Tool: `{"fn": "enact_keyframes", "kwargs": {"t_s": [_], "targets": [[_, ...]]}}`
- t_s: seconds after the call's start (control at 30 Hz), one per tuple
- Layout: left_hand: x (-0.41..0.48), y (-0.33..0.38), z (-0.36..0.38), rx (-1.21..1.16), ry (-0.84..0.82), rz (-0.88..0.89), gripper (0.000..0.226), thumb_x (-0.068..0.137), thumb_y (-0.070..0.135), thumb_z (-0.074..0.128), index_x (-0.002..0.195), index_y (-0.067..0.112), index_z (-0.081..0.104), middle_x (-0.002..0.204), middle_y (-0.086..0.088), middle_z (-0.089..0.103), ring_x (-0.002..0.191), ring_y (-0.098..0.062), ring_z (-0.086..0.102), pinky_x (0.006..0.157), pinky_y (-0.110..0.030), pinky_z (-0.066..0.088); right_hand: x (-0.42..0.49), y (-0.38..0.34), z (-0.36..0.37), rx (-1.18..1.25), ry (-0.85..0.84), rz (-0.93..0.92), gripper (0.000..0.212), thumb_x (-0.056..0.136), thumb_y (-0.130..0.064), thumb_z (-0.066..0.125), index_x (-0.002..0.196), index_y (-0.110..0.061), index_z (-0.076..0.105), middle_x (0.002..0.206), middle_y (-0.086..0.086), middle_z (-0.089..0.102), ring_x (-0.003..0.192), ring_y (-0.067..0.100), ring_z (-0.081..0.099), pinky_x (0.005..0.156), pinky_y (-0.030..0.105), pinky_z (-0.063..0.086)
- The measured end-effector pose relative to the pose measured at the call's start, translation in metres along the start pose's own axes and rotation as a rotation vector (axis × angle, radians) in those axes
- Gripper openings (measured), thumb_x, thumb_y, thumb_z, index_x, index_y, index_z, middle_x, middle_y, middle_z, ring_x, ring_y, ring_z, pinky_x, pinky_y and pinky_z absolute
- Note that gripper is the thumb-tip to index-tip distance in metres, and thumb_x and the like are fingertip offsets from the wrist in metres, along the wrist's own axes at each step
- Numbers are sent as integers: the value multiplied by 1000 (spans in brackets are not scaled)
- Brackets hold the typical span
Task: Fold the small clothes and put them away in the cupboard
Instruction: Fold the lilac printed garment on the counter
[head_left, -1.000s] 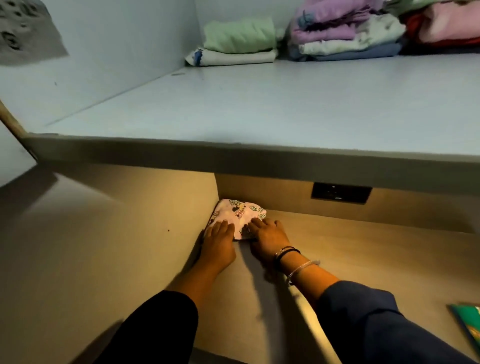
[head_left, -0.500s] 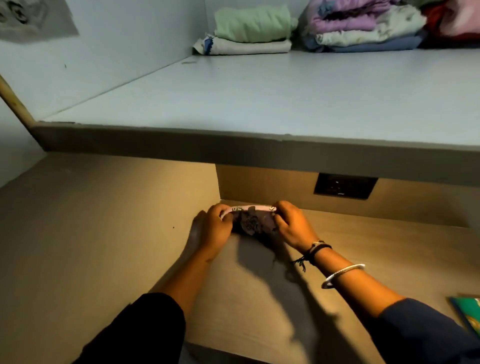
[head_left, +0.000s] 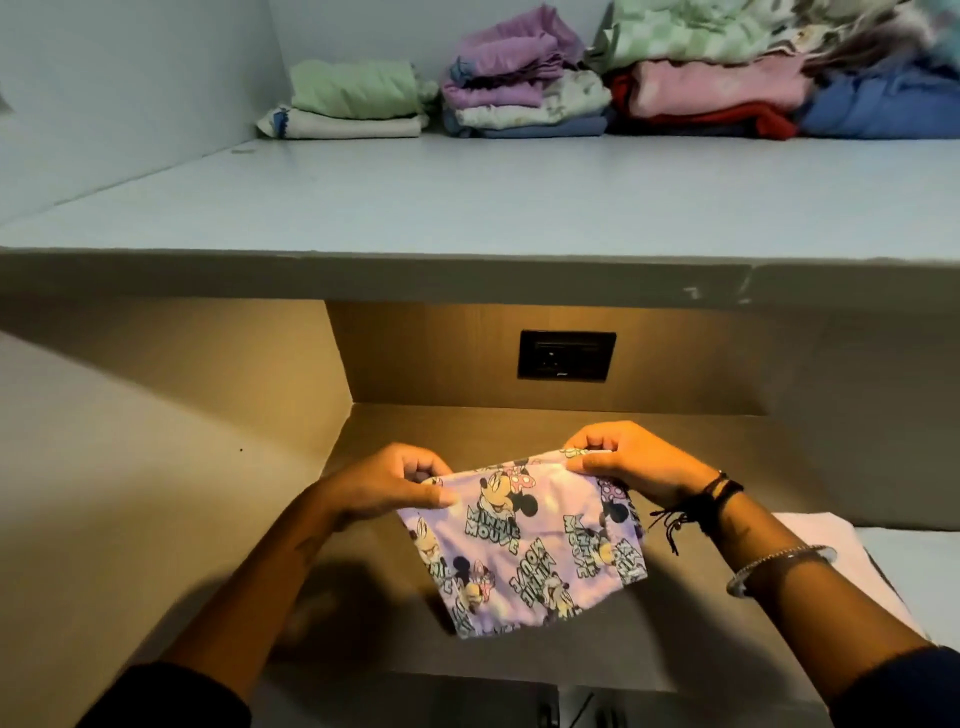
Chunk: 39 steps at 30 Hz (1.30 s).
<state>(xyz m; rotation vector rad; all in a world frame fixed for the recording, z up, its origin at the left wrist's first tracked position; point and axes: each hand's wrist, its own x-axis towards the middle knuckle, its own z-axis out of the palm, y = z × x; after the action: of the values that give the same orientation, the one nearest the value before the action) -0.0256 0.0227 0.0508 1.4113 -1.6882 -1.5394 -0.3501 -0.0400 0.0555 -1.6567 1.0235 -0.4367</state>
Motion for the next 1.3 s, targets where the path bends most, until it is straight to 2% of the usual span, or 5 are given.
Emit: {"fn": "enact_keyframes", "kwargs": {"t_s": [0.2,0.43,0.67,0.9,1.3], "targets": [[11,-30,35,-61,-138,-153,27,73,31,83,93,14,74,100,-16,77,89,-26,74,77,-31,61,-26,54,-1,146,-98,149,8,91,-15,64,96,-11,70,83,9,75,70,17,70,61,23,56],[68,-57,76,231,188,-208,15,88,7,68,89,22,66,91,-1,71,87,-18,68,77,-30,57,-15,102,25,-198,355,219,13,94,-17,60,106,-19,60,103,7,67,83,17,67,79,36,59],[82,-88,88,319,466,-188,34,85,17,71,118,17,62,105,3,59,98,-17,60,80,-28,49,-14,126,50,-937,144,179,69,90,-62,41,150,-31,25,162,3,15,147,26,15,118,50,14],[80,-94,91,329,496,-244,16,82,26,73,72,22,61,89,2,71,90,-18,65,82,-38,54,-15,136,55,-1051,203,172,62,98,-56,21,154,-32,10,165,-1,2,151,22,2,119,51,1],[78,-76,75,12,422,-433,18,77,3,76,79,8,59,75,-13,68,64,-25,64,49,-27,50,-64,86,209,-1087,40,-66,82,83,-67,49,141,-10,46,152,18,40,139,36,40,111,58,29]]}}
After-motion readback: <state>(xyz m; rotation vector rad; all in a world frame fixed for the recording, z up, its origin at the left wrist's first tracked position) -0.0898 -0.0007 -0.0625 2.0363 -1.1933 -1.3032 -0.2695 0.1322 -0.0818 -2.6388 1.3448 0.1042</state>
